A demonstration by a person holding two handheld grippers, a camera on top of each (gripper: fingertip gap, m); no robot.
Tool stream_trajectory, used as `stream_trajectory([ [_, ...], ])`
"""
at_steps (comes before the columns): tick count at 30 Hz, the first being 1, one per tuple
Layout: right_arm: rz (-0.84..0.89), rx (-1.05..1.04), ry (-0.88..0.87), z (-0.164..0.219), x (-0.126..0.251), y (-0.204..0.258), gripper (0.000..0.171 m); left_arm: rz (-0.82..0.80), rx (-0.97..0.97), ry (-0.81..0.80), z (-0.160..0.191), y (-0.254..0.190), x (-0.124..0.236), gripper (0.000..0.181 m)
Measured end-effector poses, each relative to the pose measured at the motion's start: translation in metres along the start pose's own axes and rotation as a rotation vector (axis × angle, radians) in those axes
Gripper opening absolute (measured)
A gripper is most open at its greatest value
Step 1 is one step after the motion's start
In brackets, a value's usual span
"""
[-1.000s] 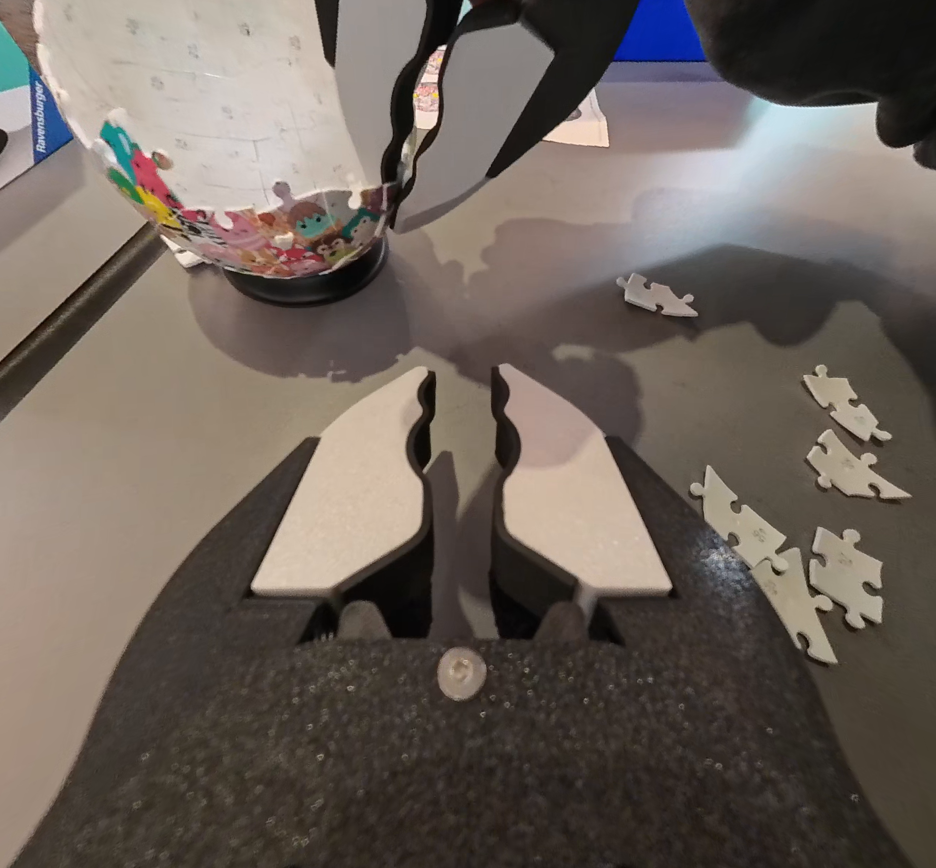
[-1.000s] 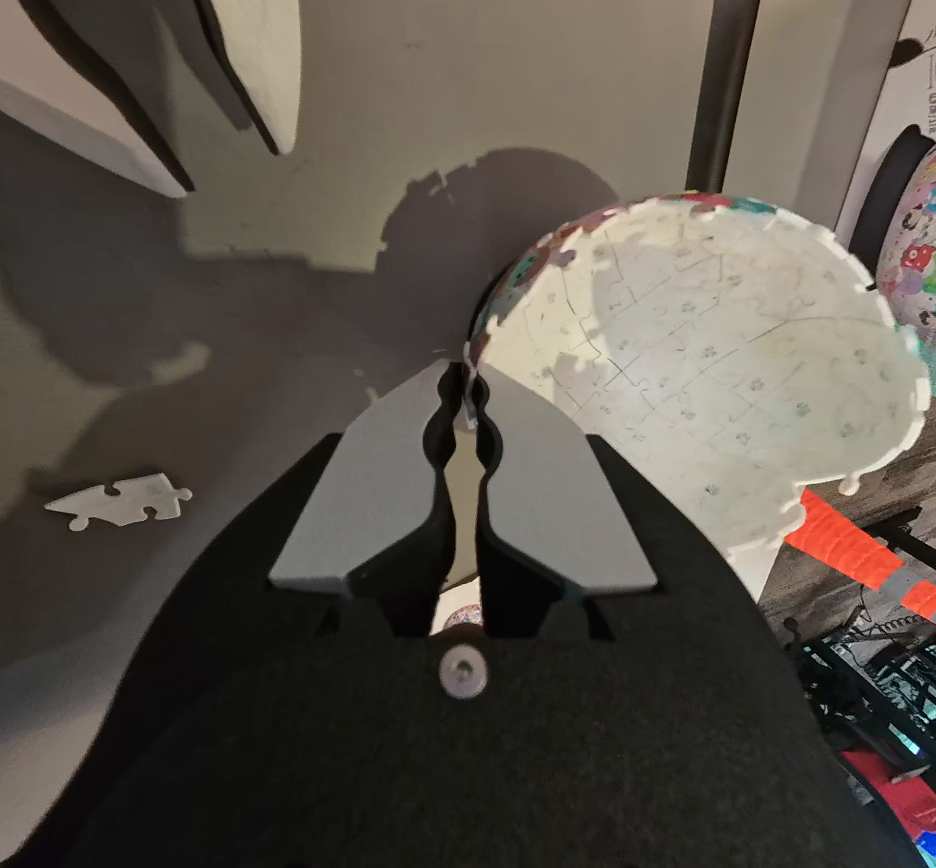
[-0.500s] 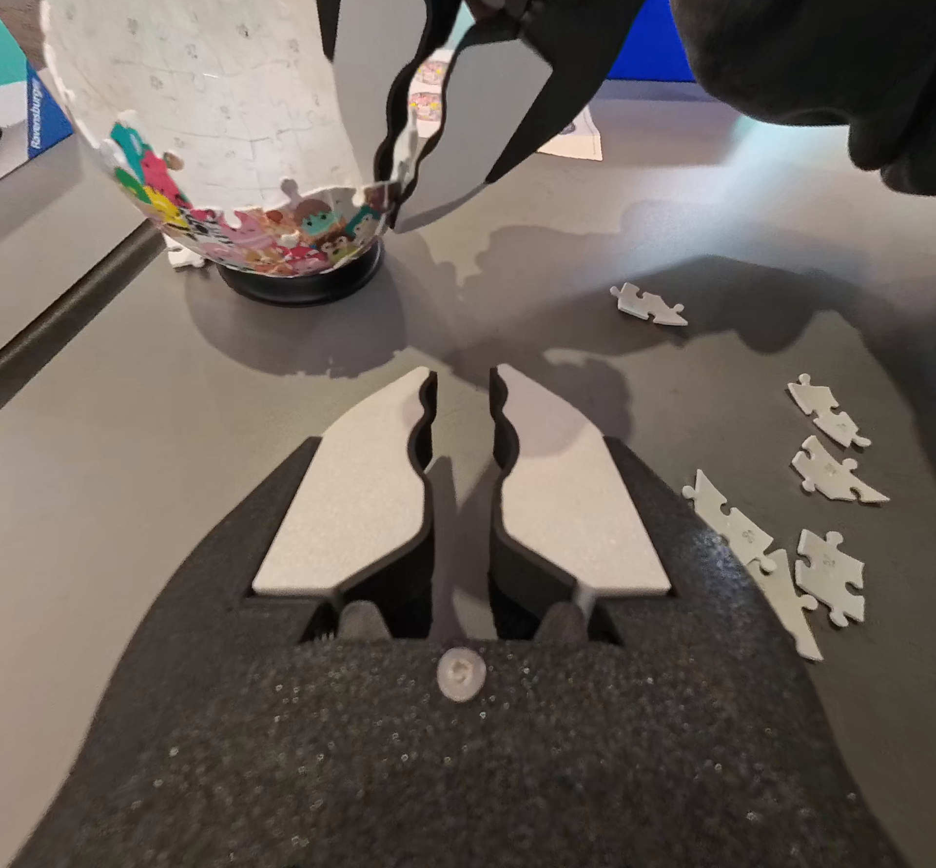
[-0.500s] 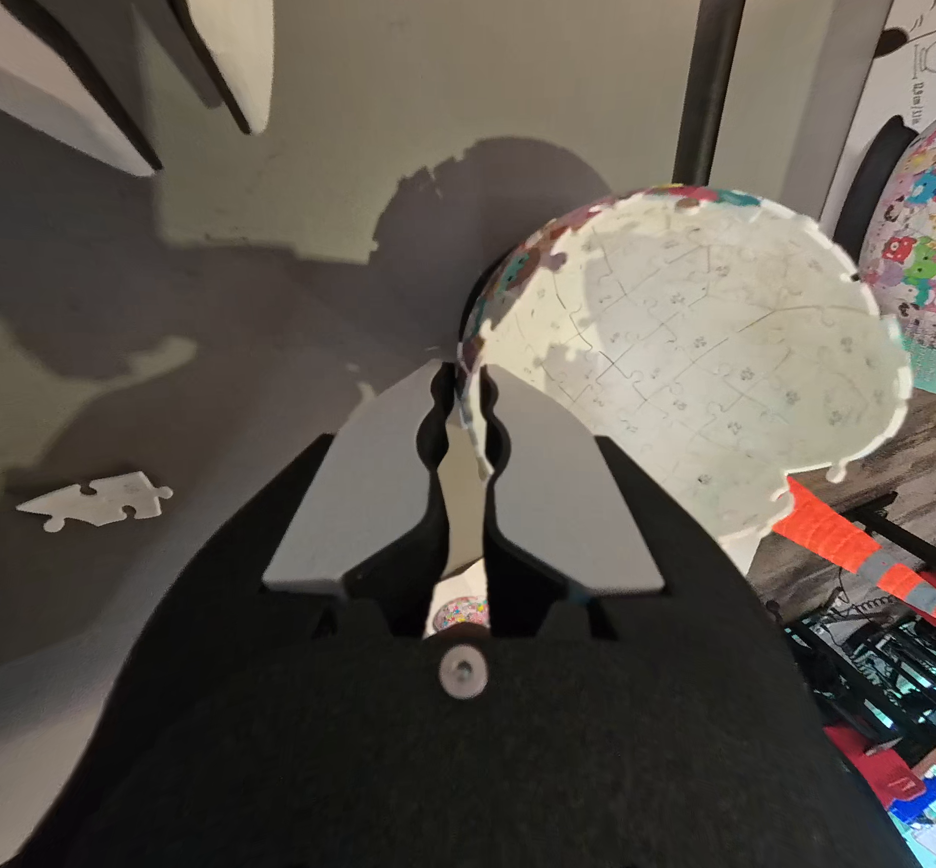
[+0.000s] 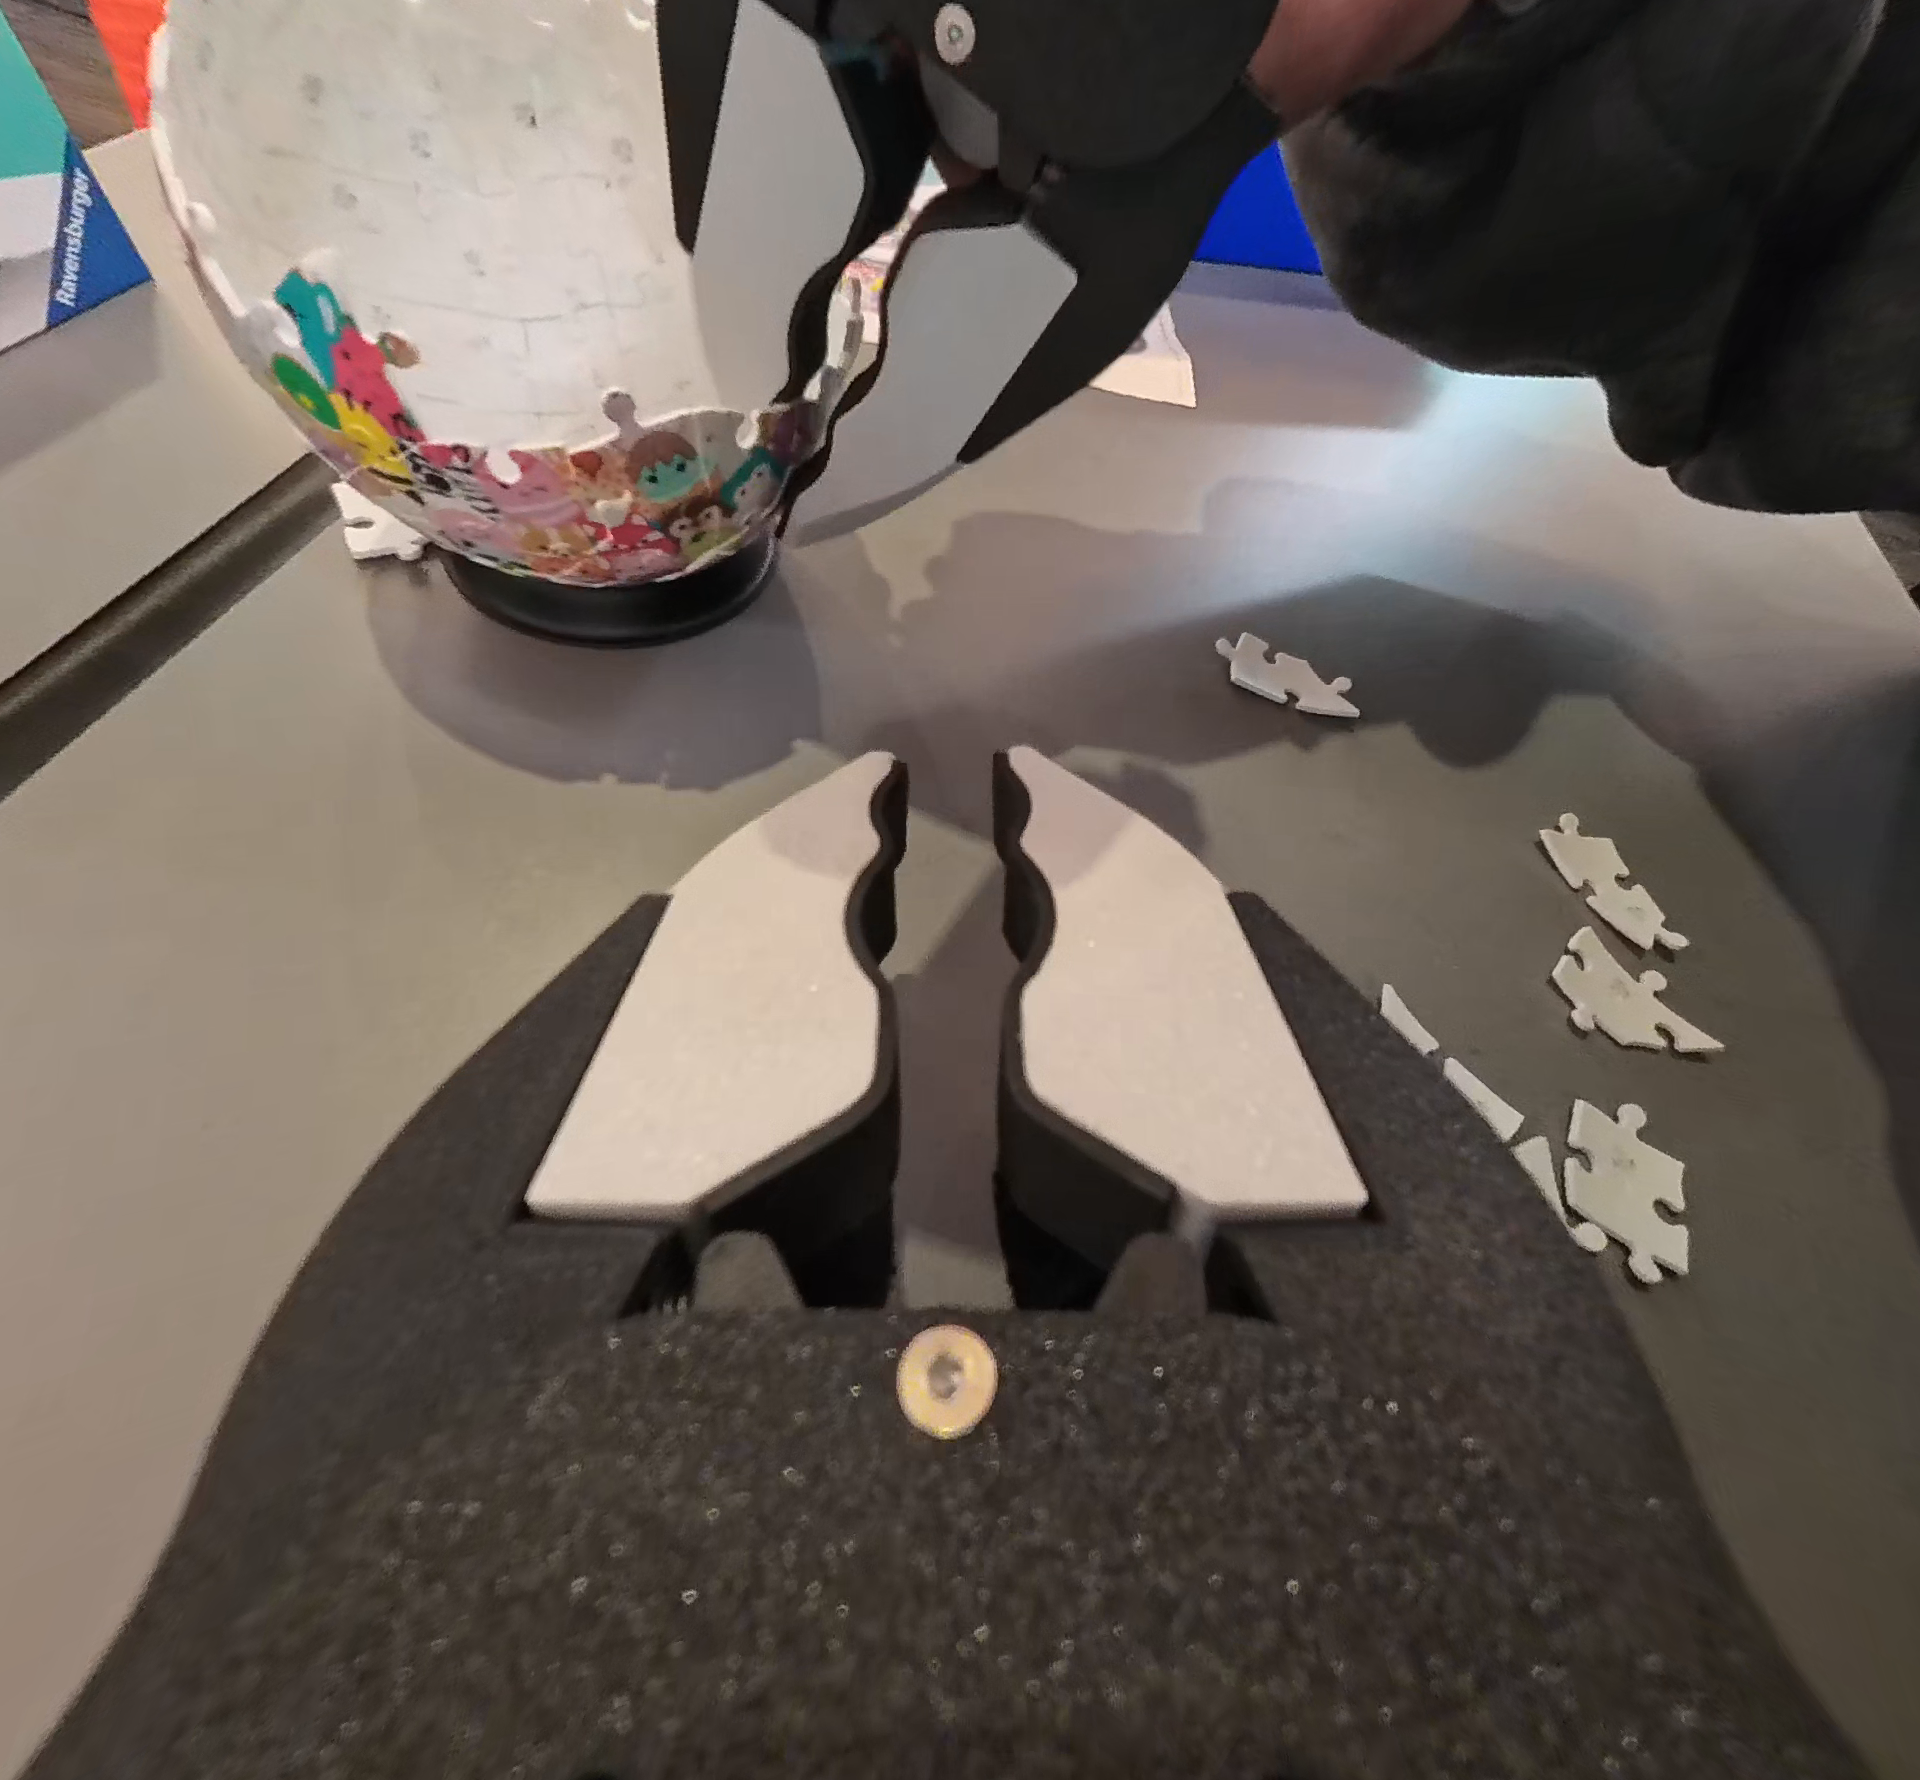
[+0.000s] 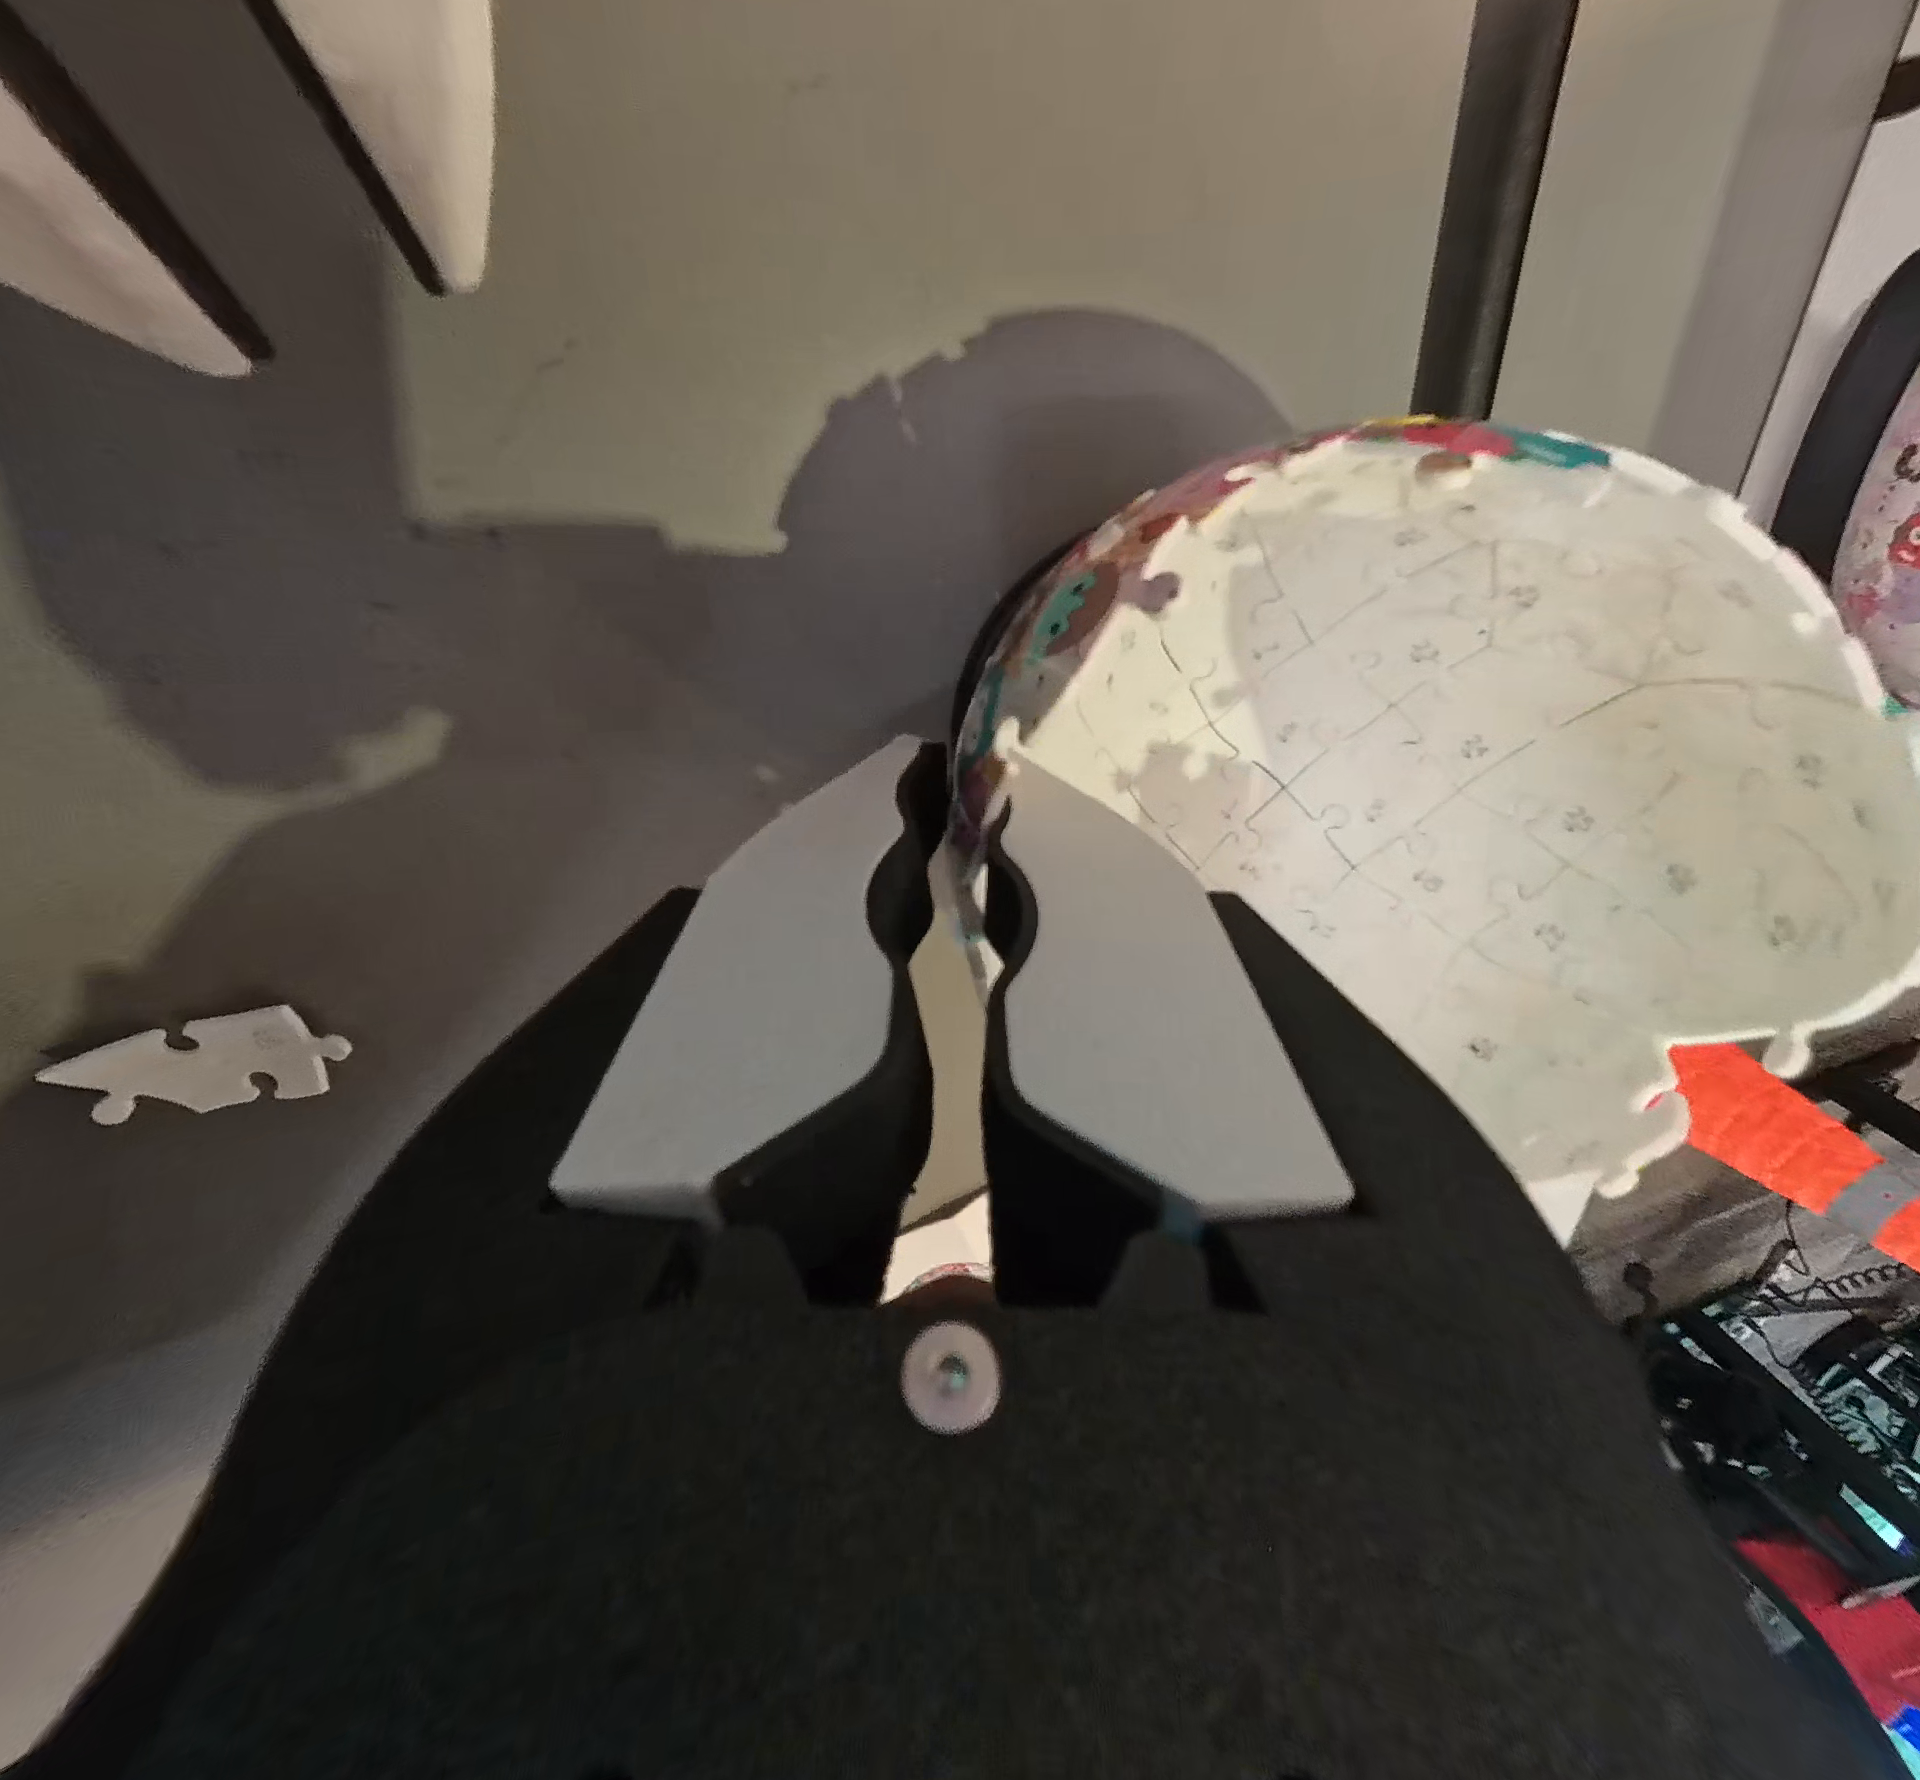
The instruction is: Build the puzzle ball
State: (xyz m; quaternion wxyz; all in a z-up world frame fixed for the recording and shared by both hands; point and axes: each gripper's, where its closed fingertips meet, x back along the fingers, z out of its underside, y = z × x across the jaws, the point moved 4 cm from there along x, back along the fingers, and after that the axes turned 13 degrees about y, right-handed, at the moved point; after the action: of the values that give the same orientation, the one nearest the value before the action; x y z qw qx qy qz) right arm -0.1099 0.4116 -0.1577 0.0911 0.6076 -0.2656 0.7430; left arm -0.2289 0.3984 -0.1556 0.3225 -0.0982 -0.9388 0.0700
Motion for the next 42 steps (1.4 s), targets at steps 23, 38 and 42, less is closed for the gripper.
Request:
stream_trajectory([
  [23, 0.192, -0.144, -0.194, 0.033, 0.054, 0.005, 0.034, -0.048, -0.025, 0.012, 0.0, 0.002, -0.002, 0.015],
  [38, 0.283, -0.288, -0.558, 0.079, 0.011, 0.037, 0.029, -0.316, -0.147, -0.009, -0.018, 0.016, -0.018, 0.028],
  [42, 0.328, -0.325, -0.645, 0.077, 0.006, 0.033, 0.025, -0.337, -0.175, -0.053, -0.029, 0.015, -0.022, 0.028],
])
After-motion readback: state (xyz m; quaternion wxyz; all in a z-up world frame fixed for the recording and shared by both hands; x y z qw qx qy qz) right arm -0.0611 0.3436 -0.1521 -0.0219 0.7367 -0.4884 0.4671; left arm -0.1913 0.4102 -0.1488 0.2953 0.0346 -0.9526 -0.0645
